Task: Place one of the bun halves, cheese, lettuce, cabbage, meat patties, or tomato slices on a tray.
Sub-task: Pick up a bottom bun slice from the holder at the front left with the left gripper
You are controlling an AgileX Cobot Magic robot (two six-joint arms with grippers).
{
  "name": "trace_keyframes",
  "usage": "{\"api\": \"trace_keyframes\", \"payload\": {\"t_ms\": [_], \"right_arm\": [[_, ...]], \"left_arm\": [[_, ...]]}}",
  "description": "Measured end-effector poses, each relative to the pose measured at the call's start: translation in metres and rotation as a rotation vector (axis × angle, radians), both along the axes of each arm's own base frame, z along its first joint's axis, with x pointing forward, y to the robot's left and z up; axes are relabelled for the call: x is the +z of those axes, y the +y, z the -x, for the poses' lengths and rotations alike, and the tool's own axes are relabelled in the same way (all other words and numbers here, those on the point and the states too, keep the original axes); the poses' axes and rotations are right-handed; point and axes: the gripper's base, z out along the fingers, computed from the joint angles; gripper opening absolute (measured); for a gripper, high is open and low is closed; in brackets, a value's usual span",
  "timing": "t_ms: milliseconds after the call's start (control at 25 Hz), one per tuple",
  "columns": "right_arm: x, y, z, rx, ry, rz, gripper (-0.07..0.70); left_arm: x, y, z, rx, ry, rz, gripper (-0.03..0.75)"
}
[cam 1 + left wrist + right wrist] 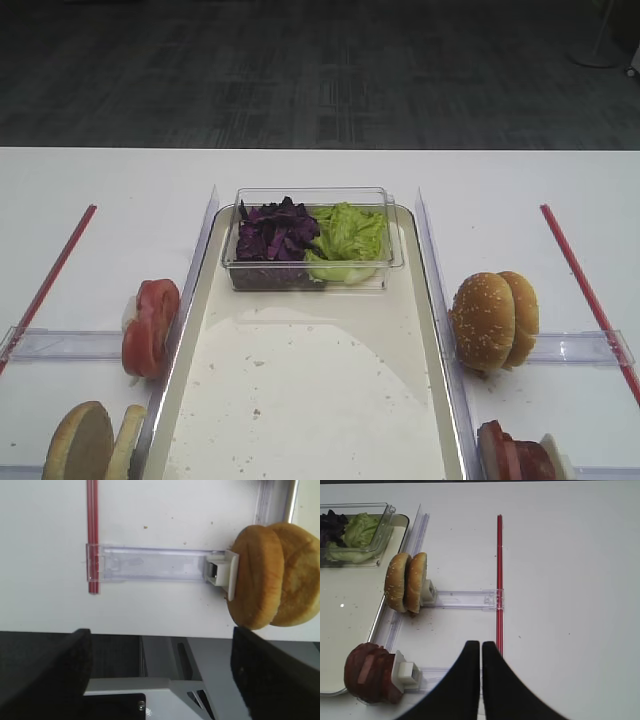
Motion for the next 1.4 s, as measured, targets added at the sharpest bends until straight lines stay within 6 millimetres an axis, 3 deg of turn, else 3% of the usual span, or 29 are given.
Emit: {"api": "trace_keyframes", "payload": {"t_ms": [360, 920, 1120, 1400], "right_arm": [[0.000, 0.000, 0.000, 0.000, 0.000, 0.000, 0.483], [0.000, 0.000, 0.000, 0.000, 0.000, 0.000, 0.483], [0.000, 0.000, 0.000, 0.000, 0.000, 0.000, 0.483], [0.000, 0.000, 0.000, 0.000, 0.000, 0.000, 0.483]], "left_arm": [[0.013, -0.044, 0.001, -0.047, -0.036, 0.009, 0.525], [-0.001, -0.131, -0.011, -0.109, 0.051, -0.061, 0.525], [-0.004, -0.143, -0.020, -0.063, 0.021, -0.018, 0.525], [-0.008, -0.144, -0.025, -0.033, 0.009, -0.040, 0.525]]}}
